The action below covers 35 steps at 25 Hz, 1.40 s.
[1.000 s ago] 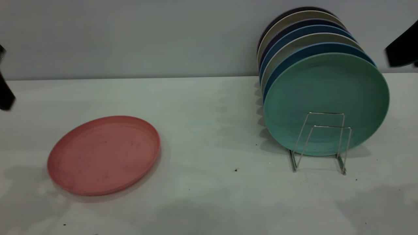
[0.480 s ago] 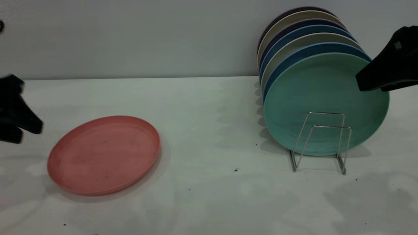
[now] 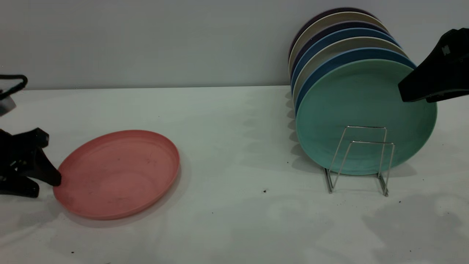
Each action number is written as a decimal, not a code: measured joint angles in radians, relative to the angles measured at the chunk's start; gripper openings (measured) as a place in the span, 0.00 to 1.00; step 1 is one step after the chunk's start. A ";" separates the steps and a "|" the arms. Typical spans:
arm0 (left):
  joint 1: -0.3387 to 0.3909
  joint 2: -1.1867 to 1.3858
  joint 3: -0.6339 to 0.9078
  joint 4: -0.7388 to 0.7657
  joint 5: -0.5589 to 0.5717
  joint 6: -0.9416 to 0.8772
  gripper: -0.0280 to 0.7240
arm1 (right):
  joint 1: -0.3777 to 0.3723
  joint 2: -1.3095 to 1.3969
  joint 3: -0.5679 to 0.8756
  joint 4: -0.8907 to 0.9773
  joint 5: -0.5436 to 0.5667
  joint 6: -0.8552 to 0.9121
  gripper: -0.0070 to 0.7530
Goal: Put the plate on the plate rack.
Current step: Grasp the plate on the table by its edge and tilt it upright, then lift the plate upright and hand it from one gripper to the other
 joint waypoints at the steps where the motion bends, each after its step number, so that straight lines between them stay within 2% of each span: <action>1: 0.000 0.012 0.000 -0.023 -0.002 0.019 0.63 | 0.000 0.000 0.000 0.000 0.000 0.000 0.57; 11: 0.000 0.088 -0.002 -0.372 0.008 0.316 0.61 | 0.000 0.000 0.000 0.011 0.000 0.000 0.57; 18: 0.000 0.139 -0.002 -0.459 0.063 0.393 0.43 | 0.000 0.000 0.000 0.019 -0.001 0.000 0.57; 20: 0.000 0.141 -0.002 -0.459 0.063 0.398 0.36 | 0.000 0.000 0.000 0.020 -0.001 0.000 0.57; 25: 0.000 0.142 -0.002 -0.464 0.063 0.403 0.09 | 0.000 0.000 0.000 0.022 0.001 0.000 0.57; 30: 0.000 0.092 -0.002 -0.498 0.050 0.475 0.06 | 0.000 0.000 0.000 0.032 0.050 0.000 0.57; 35: -0.001 0.004 -0.002 -0.529 0.111 0.554 0.06 | 0.000 0.000 0.000 0.065 0.069 0.000 0.57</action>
